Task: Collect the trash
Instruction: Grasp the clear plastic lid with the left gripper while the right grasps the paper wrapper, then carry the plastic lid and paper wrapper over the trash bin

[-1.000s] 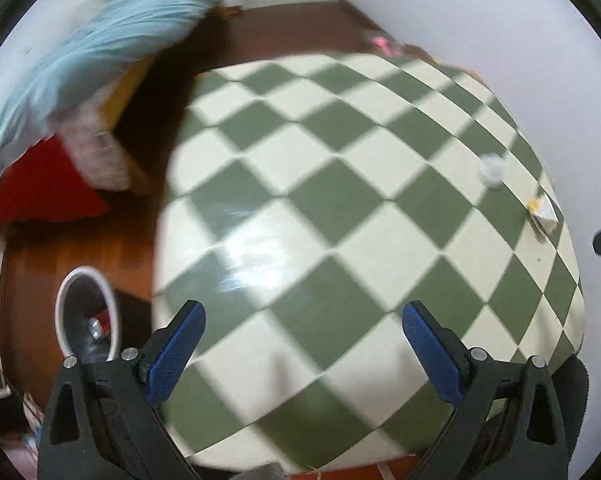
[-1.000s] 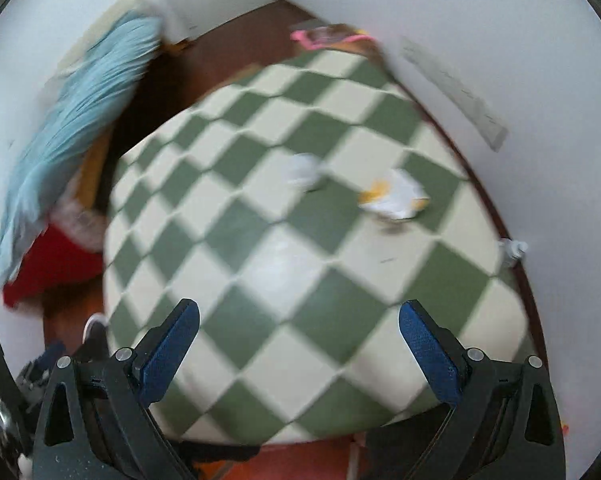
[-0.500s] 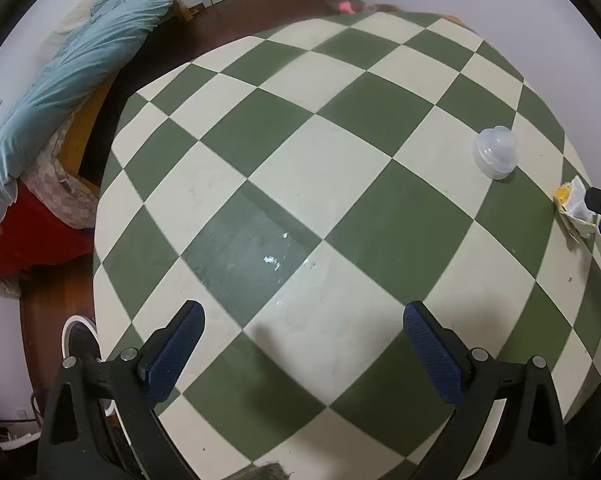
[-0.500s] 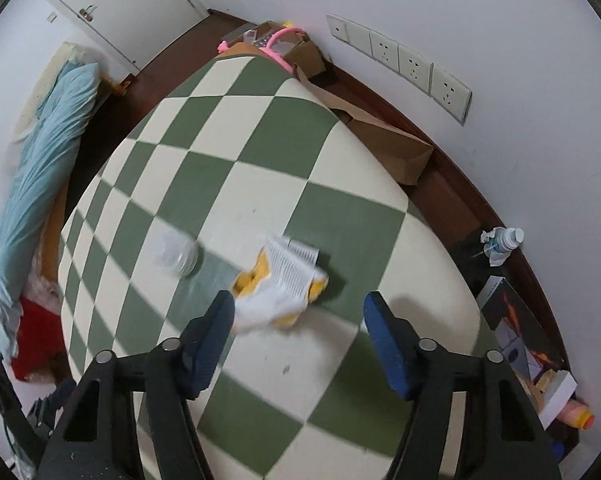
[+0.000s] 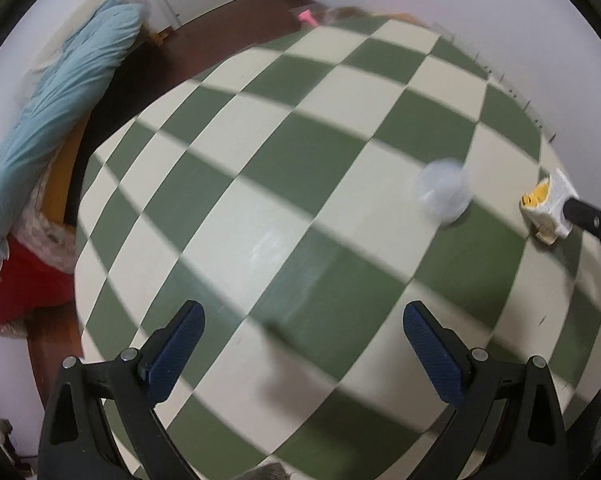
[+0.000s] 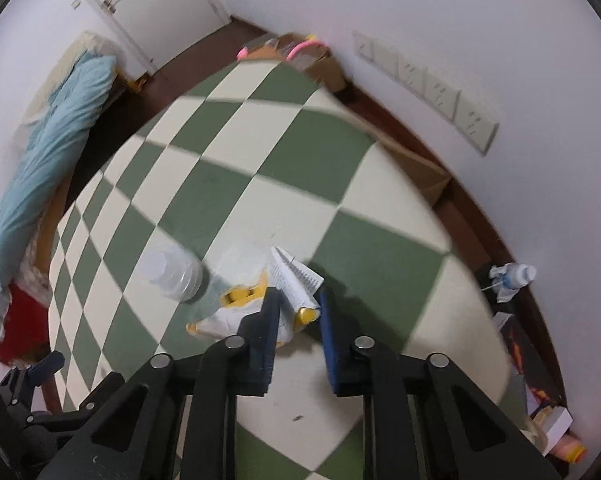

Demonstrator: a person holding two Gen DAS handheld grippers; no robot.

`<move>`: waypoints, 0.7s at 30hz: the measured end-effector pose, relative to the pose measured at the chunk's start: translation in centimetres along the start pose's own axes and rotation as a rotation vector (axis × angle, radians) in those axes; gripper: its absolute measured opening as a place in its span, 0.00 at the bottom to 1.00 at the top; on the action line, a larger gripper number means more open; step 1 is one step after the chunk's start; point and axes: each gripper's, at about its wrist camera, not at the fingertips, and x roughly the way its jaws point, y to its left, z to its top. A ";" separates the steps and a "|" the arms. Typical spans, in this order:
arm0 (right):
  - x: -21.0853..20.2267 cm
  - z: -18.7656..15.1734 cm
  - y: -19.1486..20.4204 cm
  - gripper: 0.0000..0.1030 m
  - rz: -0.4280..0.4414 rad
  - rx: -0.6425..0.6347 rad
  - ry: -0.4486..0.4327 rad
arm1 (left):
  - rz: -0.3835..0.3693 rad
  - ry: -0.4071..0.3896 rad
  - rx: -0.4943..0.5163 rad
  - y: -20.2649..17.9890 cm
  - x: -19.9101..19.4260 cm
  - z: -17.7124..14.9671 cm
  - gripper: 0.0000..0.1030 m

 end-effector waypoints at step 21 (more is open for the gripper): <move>-0.4 1.7 -3.4 0.14 -0.021 0.070 -0.004 | -0.143 0.003 0.051 -4.6 2.9 7.1 0.35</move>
